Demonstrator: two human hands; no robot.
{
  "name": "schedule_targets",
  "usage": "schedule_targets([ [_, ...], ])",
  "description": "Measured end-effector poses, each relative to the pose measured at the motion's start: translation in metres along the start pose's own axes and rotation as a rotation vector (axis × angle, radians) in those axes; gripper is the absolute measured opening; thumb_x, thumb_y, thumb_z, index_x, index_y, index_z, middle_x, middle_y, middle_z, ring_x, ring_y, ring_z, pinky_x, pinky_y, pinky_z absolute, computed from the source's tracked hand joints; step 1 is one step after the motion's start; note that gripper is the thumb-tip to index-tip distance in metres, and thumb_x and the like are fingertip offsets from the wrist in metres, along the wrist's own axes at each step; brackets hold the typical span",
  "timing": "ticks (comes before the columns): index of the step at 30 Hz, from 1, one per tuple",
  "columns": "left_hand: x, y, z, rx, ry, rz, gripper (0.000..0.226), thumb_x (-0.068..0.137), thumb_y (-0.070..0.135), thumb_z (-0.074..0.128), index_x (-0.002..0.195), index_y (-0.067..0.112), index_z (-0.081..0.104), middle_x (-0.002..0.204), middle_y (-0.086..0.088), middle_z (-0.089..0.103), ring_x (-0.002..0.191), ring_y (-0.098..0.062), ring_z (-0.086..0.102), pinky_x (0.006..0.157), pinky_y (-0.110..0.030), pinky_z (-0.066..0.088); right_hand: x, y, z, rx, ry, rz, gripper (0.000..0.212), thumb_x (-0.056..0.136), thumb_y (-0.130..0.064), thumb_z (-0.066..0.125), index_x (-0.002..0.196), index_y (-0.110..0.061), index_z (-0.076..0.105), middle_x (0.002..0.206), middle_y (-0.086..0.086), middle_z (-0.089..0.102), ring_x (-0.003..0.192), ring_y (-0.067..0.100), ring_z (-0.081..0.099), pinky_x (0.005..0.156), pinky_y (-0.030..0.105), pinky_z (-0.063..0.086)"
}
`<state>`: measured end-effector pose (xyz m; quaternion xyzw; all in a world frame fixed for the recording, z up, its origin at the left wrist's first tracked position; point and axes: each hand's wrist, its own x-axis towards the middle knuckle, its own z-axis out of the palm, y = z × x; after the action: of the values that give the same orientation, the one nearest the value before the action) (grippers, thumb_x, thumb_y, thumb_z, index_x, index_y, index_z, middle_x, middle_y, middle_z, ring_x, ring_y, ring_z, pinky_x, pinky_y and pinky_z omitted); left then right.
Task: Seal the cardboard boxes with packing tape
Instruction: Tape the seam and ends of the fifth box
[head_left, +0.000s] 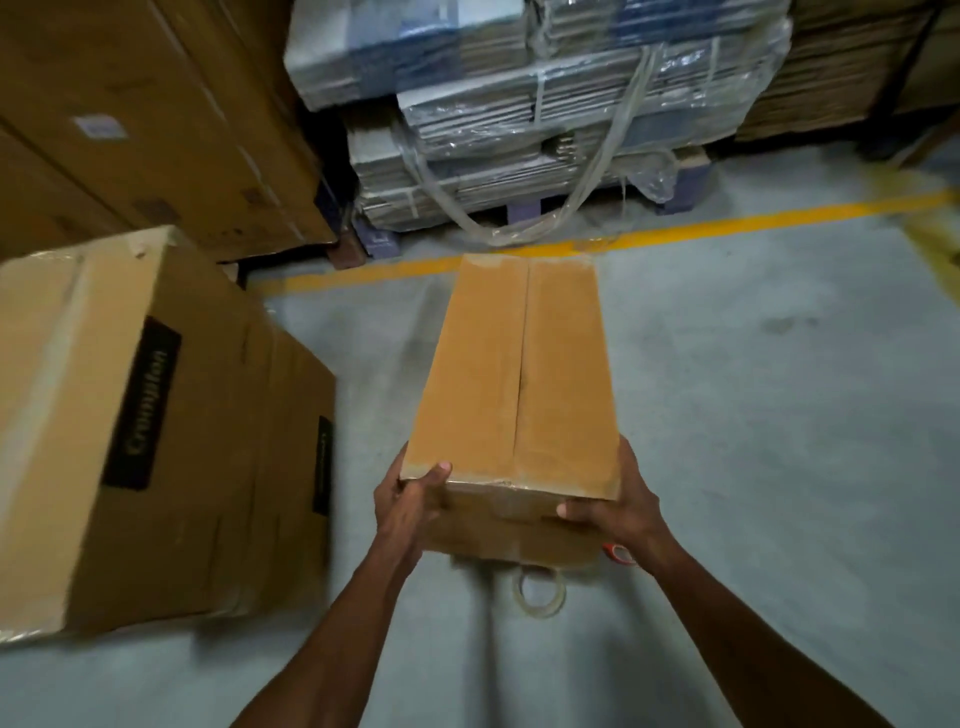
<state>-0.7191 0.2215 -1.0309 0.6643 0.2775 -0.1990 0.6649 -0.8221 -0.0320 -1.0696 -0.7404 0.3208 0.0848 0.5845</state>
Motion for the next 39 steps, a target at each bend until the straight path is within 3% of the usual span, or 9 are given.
schedule_targets([
  [4, -0.061, 0.054, -0.038, -0.007, -0.01, -0.025, 0.068, 0.078, 0.004, 0.085, 0.139, 0.027, 0.064, 0.117, -0.003, 0.075, 0.112, -0.03, 0.068, 0.091, -0.058, 0.059, -0.078, -0.078, -0.009, -0.054, -0.028, 0.047, 0.125, 0.041, -0.054, 0.098, 0.145, -0.049, 0.027, 0.133, -0.015, 0.053, 0.128, 0.023, 0.05, 0.104, 0.049, 0.048],
  [9, -0.122, 0.123, -0.1, -0.064, -0.049, -0.011, 0.076, 0.077, 0.004, 0.086, 0.143, 0.03, 0.059, 0.123, -0.002, 0.072, 0.111, -0.026, 0.068, 0.091, -0.052, 0.06, -0.166, -0.178, 0.005, -0.089, 0.029, -0.009, 0.124, 0.039, -0.057, 0.096, 0.143, -0.051, 0.028, 0.126, -0.025, 0.052, 0.125, 0.021, 0.05, 0.104, 0.053, 0.049],
  [16, -0.181, 0.243, -0.202, -0.118, -0.151, 0.102, 0.078, 0.078, 0.009, 0.087, 0.147, 0.027, 0.055, 0.121, 0.0, 0.074, 0.114, -0.025, 0.068, 0.095, -0.055, 0.056, -0.265, -0.31, 0.058, -0.099, 0.156, -0.155, 0.119, 0.054, -0.03, 0.102, 0.145, -0.054, 0.03, 0.123, -0.025, 0.059, 0.12, 0.021, 0.057, 0.101, 0.054, 0.051],
  [20, -0.208, 0.296, -0.259, -0.141, -0.164, 0.182, 0.077, 0.077, 0.007, 0.087, 0.146, 0.026, 0.057, 0.111, 0.004, 0.077, 0.112, -0.027, 0.07, 0.094, -0.059, 0.056, -0.311, -0.366, 0.094, -0.09, 0.197, -0.197, 0.123, 0.051, -0.037, 0.102, 0.145, -0.056, 0.027, 0.13, -0.011, 0.06, 0.121, 0.027, 0.056, 0.099, 0.055, 0.052],
  [26, -0.23, 0.338, -0.362, -0.196, -0.126, 0.243, 0.087, 0.071, 0.008, 0.09, 0.148, 0.026, 0.053, 0.137, -0.004, 0.065, 0.125, -0.032, 0.061, 0.102, -0.066, 0.049, -0.369, -0.42, 0.176, -0.079, 0.177, -0.295, 0.12, 0.055, -0.038, 0.1, 0.148, -0.047, 0.025, 0.129, -0.01, 0.057, 0.118, 0.021, 0.053, 0.088, 0.036, 0.048],
  [28, -0.237, 0.342, -0.399, -0.224, -0.1, 0.261, 0.086, 0.074, 0.005, 0.087, 0.149, 0.023, 0.051, 0.132, -0.001, 0.067, 0.124, -0.031, 0.061, 0.102, -0.065, 0.05, -0.385, -0.429, 0.206, -0.075, 0.157, -0.323, 0.12, 0.055, -0.039, 0.1, 0.149, -0.045, 0.025, 0.128, -0.012, 0.057, 0.117, 0.019, 0.053, 0.085, 0.032, 0.045],
  [32, -0.25, 0.34, -0.478, -0.204, -0.046, 0.279, 0.102, 0.057, 0.025, 0.093, 0.15, 0.025, 0.051, 0.148, -0.008, 0.055, 0.13, -0.037, 0.057, 0.098, -0.063, 0.054, -0.417, -0.436, 0.269, -0.087, 0.096, -0.341, 0.124, 0.054, -0.042, 0.1, 0.15, -0.048, 0.022, 0.132, -0.011, 0.056, 0.117, 0.019, 0.052, 0.089, 0.034, 0.046],
  [37, -0.263, 0.32, -0.581, -0.231, 0.053, 0.277, 0.085, 0.075, 0.009, 0.087, 0.151, 0.019, 0.049, 0.148, -0.01, 0.055, 0.125, -0.032, 0.06, 0.085, -0.044, 0.063, -0.453, -0.438, 0.355, -0.126, -0.011, -0.359, 0.122, 0.053, -0.044, 0.1, 0.149, -0.044, 0.025, 0.131, -0.012, 0.056, 0.119, 0.022, 0.054, 0.093, 0.039, 0.05],
  [39, -0.268, 0.313, -0.622, -0.246, 0.087, 0.27, 0.085, 0.074, 0.011, 0.089, 0.15, 0.023, 0.051, 0.146, -0.009, 0.057, 0.123, -0.031, 0.062, 0.09, -0.049, 0.061, -0.468, -0.438, 0.39, -0.145, -0.042, -0.355, 0.122, 0.052, -0.045, 0.1, 0.148, -0.044, 0.025, 0.13, -0.013, 0.055, 0.123, 0.025, 0.053, 0.096, 0.042, 0.051],
])
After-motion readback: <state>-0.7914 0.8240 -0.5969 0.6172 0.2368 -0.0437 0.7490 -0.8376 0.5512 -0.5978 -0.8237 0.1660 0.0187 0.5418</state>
